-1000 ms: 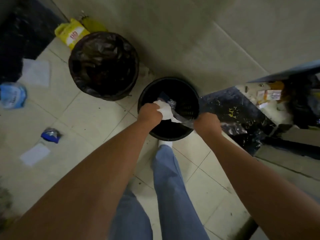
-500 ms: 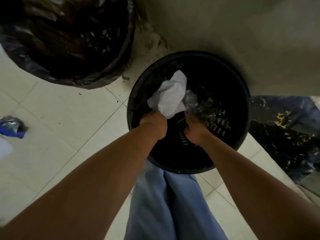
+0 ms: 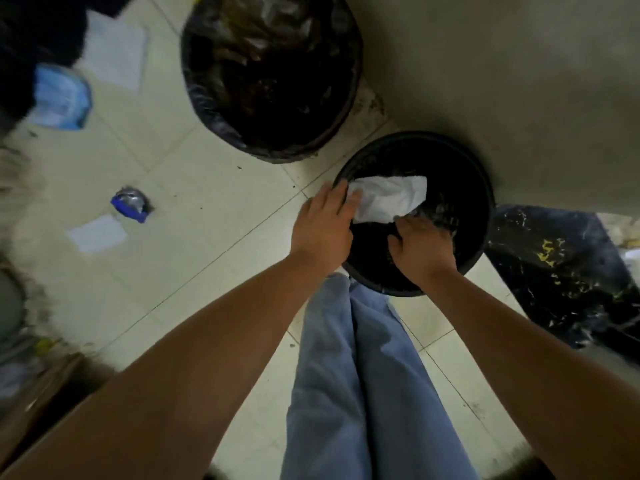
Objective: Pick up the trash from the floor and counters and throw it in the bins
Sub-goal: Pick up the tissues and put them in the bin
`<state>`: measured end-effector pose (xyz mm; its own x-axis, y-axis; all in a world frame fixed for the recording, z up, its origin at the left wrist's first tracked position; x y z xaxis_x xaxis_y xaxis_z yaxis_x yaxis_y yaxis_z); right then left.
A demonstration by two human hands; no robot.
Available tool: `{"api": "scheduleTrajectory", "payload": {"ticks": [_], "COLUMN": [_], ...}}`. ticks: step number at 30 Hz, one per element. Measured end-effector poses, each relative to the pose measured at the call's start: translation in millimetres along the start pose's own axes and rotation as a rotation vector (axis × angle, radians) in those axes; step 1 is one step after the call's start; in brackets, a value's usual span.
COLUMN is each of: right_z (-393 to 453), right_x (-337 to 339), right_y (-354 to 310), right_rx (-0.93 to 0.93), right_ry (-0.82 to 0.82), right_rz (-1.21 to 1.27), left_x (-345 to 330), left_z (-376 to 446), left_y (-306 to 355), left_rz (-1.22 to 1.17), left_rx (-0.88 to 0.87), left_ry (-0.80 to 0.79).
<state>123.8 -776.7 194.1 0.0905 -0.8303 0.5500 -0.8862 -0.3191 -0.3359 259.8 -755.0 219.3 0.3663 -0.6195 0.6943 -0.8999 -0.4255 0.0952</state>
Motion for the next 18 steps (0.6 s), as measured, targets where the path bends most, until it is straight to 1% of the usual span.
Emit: {"api": "scheduleTrajectory", "payload": {"ticks": [2,5,8,10,11,13,15,16,18], "right_z": [-17,-26,-19,-12,-6,7,24,34,53], "right_x": [34,72,89,87,79,53,26,11,-26], "right_y": [-50,-135,-233,-297,-327,-380,-430,-452,-485], "right_rx": [0.075,0.184,0.343,0.458,0.488,0.51,0.549,0.535,0.45], "right_ry": [0.05,0.154,0.283,0.34,0.324,0.24,0.246,0.237,0.134], "right_rz": [-0.086,-0.172,-0.206,-0.264,-0.294,-0.341,-0.37,-0.387,-0.421], "left_x": [33,66,82,83,82,75,62,53,33], "left_z": [-32,-71,-99,-114,-120,-131,-139,-140,-143], "left_y": [-41,-111,-191,-248,-277,-338,-405,-438,-501], "left_rz": [-0.037,-0.067,-0.083,-0.114,-0.132,-0.138,-0.136,-0.143,-0.173], "left_rx": [0.094,0.275,0.42,0.492,0.521,0.561,0.595,0.612,0.645], "left_ry": [0.085,0.131,0.16,0.177,0.178,0.164,0.144,0.127,0.082]}}
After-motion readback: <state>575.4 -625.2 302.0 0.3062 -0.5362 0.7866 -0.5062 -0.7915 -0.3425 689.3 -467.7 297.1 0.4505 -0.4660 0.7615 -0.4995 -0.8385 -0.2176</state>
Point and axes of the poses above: each hand's wrist, its own z-axis towards the middle knuckle, its own x-axis out of the back of the hand, y = z × x, the point moved 6 cm from there along z, towards the middle knuckle, and after that the axes turned 15 degrees about x, right-handed, at the moved point
